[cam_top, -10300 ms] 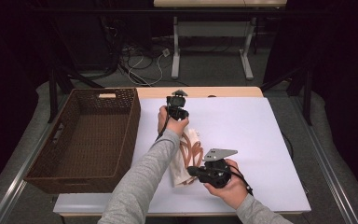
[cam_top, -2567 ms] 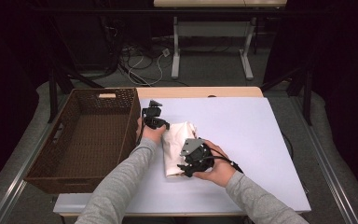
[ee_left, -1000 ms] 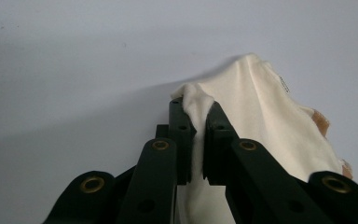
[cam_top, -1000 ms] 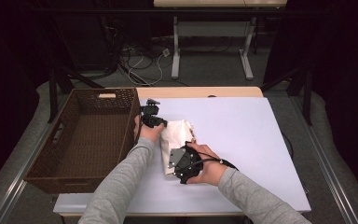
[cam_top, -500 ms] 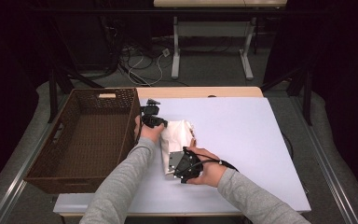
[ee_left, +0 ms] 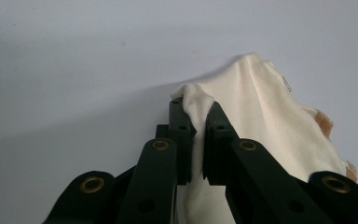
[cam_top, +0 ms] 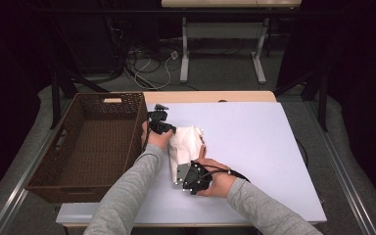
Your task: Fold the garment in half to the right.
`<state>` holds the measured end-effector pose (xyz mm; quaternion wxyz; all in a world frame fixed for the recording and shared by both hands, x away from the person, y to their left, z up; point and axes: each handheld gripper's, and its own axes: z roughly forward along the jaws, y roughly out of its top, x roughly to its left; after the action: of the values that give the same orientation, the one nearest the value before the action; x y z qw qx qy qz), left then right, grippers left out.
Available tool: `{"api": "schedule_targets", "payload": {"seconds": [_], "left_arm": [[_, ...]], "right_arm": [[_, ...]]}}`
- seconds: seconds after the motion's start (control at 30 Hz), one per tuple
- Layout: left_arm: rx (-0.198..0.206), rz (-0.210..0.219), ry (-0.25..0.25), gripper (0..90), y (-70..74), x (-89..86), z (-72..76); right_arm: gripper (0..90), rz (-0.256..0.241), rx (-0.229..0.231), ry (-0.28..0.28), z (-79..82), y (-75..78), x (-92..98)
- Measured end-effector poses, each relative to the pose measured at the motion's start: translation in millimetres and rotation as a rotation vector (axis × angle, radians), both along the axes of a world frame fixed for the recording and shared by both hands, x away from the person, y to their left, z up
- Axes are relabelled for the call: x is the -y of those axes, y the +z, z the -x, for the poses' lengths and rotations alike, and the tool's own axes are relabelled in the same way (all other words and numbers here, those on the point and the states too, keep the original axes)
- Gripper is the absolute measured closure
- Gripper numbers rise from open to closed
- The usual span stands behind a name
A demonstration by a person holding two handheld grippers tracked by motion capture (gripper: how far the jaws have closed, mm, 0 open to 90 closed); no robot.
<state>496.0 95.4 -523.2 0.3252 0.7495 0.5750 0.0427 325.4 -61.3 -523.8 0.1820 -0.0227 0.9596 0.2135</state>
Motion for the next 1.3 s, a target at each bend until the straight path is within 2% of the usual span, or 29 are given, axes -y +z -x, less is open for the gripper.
{"api": "schedule_targets", "payload": {"seconds": [0.07,0.27,0.33,0.43,0.57,0.67,0.97,1.17,1.3], "left_arm": [[0.002,-0.003,-0.004,84.4,0.0,-0.2,0.0],[0.002,0.003,-0.006,84.4,0.0,-0.8,0.3],[0.002,0.0,-0.01,84.4,-0.1,-1.1,0.1],[0.0,-0.001,-0.012,84.4,-0.7,-1.0,-0.1],[0.0,0.0,-0.015,84.5,-1.5,-1.0,-0.2],[-0.002,0.0,-0.012,84.4,-2.2,-0.9,-0.3],[-0.005,-0.001,-0.017,84.4,-3.0,-1.3,-0.8],[-0.002,-0.008,-0.018,84.4,-3.3,-0.7,-0.6],[-0.003,-0.006,-0.014,84.4,-3.5,-0.2,-0.6]], "right_arm": [[52.1,0.006,0.029,0.015,-0.6,-1.4,-0.4],[52.0,0.019,0.045,0.007,-2.7,-5.2,-1.9],[52.0,0.039,0.062,0.017,-2.3,-5.9,-1.9],[50.0,0.042,0.059,0.033,-1.7,-8.0,-2.3],[45.0,0.055,0.089,0.049,-1.8,-10.8,-3.7],[43.0,0.051,0.101,0.066,-2.9,-12.7,-5.1],[41.0,0.042,0.111,0.056,-5.5,-15.1,-7.5],[42.2,0.05,0.146,0.05,-6.8,-15.9,-8.5],[48.8,0.051,0.154,0.053,-6.2,-16.3,-8.3]]}}
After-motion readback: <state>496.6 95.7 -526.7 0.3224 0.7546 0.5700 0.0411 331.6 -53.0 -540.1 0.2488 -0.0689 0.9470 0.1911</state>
